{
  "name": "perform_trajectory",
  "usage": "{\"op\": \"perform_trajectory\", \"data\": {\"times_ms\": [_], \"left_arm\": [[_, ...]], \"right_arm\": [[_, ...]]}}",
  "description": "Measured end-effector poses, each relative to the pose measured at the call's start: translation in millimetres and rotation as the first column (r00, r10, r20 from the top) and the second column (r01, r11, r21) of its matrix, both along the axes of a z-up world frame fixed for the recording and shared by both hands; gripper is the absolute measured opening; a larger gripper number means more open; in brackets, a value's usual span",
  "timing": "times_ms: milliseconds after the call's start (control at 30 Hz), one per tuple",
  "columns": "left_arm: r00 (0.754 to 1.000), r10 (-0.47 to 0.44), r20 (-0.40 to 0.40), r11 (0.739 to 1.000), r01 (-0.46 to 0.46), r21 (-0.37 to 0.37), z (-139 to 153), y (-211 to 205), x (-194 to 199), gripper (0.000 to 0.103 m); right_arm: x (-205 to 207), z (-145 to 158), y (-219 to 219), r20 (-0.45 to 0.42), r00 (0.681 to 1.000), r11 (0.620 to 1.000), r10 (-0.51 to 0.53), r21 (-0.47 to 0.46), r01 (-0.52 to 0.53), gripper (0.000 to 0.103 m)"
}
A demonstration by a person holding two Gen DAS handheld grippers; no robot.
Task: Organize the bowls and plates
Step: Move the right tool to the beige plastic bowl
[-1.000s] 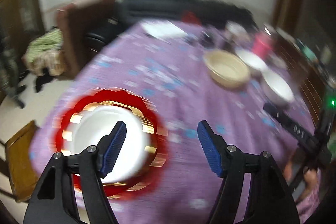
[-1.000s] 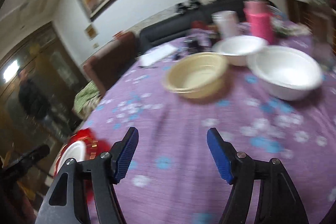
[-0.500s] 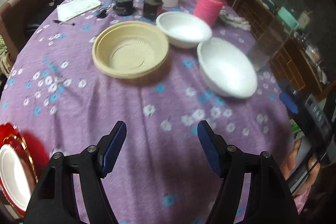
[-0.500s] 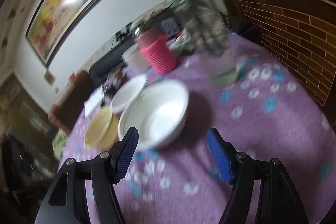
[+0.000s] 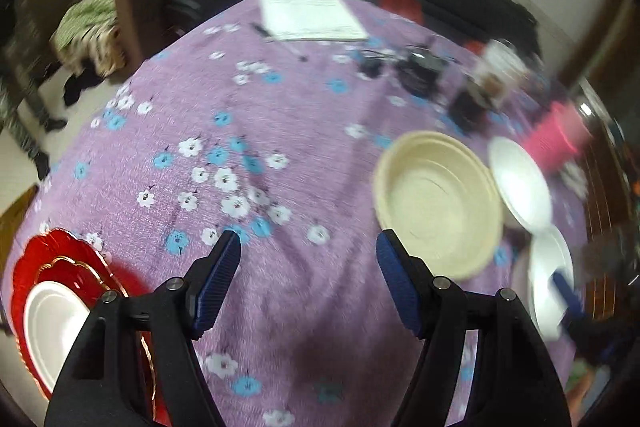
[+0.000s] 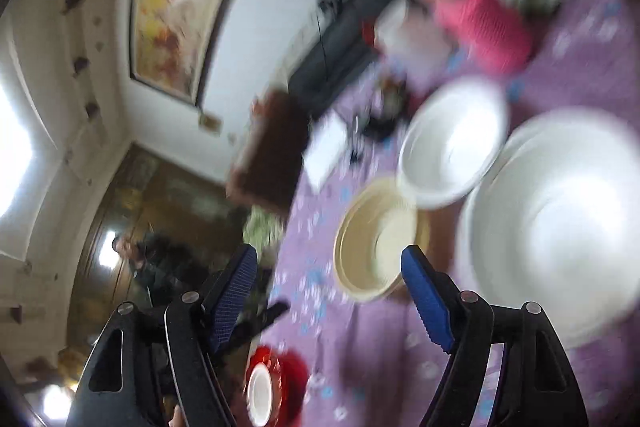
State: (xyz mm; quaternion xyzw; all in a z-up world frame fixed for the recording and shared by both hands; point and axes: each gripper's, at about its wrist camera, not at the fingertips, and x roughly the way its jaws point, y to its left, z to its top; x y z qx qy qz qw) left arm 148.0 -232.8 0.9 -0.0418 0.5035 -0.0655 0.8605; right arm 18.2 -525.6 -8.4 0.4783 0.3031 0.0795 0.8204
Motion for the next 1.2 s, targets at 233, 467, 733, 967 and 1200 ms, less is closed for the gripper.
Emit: {"op": "perform_trajectory", "data": {"times_ms": [233,467,733,967,1200], "left_arm": [[0.997,0.072,0.021,0.997,-0.073,0.025,-31,-20,26,0.070],[0.997,0.081,0.006,0.996,-0.081,0.034,-44,-32,48,0.070],[0.993,0.115,-0.006,0.993,-0.115,0.023,-48,-19,60,0.070],[0.995,0.089,-0.049,0.995,-0.087,0.039,-55,-29,69,0.070],[0.990,0.098,-0.096,0.995,-0.097,0.014,-61,-29,78,0.070]], "right_arm": [[39,-45,10,-0.204,0.975,0.996,-0.090,-0.033,0.085,0.077],[61,-59,11,-0.223,0.968,0.993,-0.119,-0.043,0.112,0.077],[71,-55,27,-0.240,0.960,0.985,-0.145,-0.122,0.118,0.075],[72,-56,28,-0.255,0.956,0.981,-0.144,-0.163,0.105,0.073],[77,-62,26,-0.242,0.967,0.993,-0.077,-0.107,0.052,0.070]]}}
